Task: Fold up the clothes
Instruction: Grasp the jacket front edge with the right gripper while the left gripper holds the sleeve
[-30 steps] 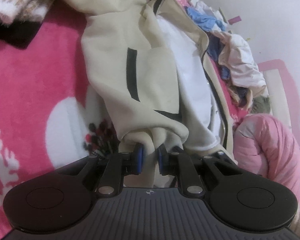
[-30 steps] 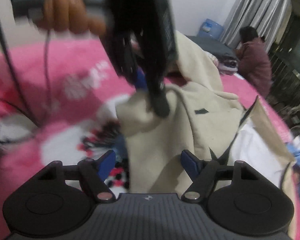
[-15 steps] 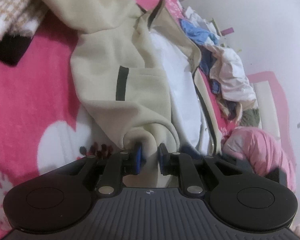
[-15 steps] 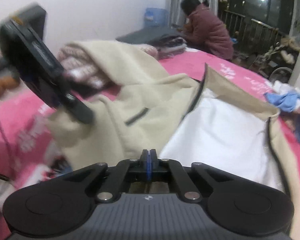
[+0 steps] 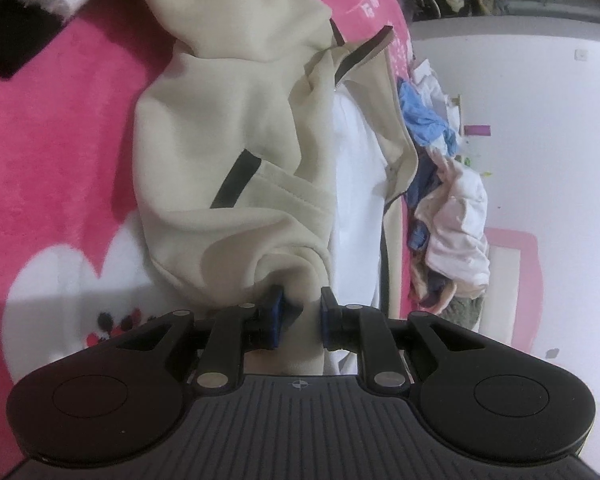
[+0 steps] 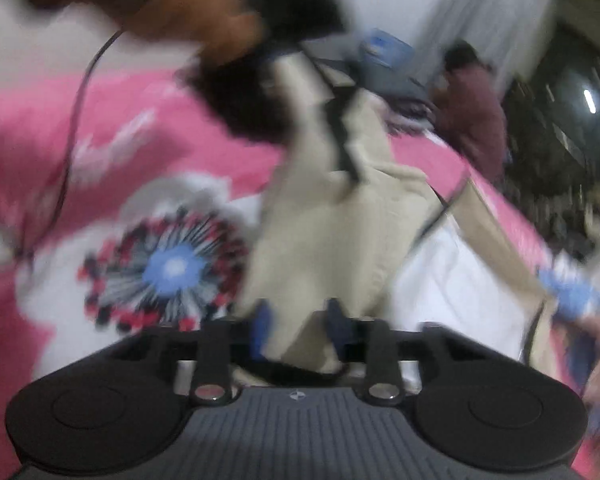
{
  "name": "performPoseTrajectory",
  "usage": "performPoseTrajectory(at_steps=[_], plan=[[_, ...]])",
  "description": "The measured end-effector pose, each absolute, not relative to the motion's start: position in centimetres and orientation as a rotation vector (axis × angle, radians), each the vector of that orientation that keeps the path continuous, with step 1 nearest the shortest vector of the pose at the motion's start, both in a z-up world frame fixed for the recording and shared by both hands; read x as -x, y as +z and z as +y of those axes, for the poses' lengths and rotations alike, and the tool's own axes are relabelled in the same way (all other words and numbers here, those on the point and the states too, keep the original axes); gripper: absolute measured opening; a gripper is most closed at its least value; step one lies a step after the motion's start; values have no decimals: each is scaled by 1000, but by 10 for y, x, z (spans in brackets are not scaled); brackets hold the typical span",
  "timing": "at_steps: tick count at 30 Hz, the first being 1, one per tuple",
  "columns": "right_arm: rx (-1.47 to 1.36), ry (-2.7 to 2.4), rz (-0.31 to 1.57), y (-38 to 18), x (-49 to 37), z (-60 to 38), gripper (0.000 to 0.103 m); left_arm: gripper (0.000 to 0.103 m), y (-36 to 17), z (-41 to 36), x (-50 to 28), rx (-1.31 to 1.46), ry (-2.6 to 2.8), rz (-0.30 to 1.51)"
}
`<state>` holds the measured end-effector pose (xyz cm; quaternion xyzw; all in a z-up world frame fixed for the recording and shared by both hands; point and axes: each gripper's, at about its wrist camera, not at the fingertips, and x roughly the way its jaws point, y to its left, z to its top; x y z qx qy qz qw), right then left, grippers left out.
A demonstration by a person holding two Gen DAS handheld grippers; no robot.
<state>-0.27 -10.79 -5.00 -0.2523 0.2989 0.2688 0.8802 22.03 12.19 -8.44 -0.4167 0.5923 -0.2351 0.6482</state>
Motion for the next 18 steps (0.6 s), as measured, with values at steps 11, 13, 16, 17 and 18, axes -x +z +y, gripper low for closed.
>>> performPoseTrajectory(at_steps=[11, 13, 16, 17, 18], plan=[[351, 591, 607, -30, -1, -132, 46, 18, -90, 122, -225, 985, -499, 1344], [480, 661, 538, -36, 25, -114, 67, 18, -91, 119, -226, 996, -484, 1348], [729, 715, 455, -59, 58, -85, 67, 18, -93, 114, -229, 1003, -464, 1354], [816, 706, 436, -71, 64, -79, 67, 18, -93, 113, -229, 1005, -460, 1357], [891, 693, 417, -82, 68, -74, 66, 18, -93, 112, -230, 1006, -456, 1359]])
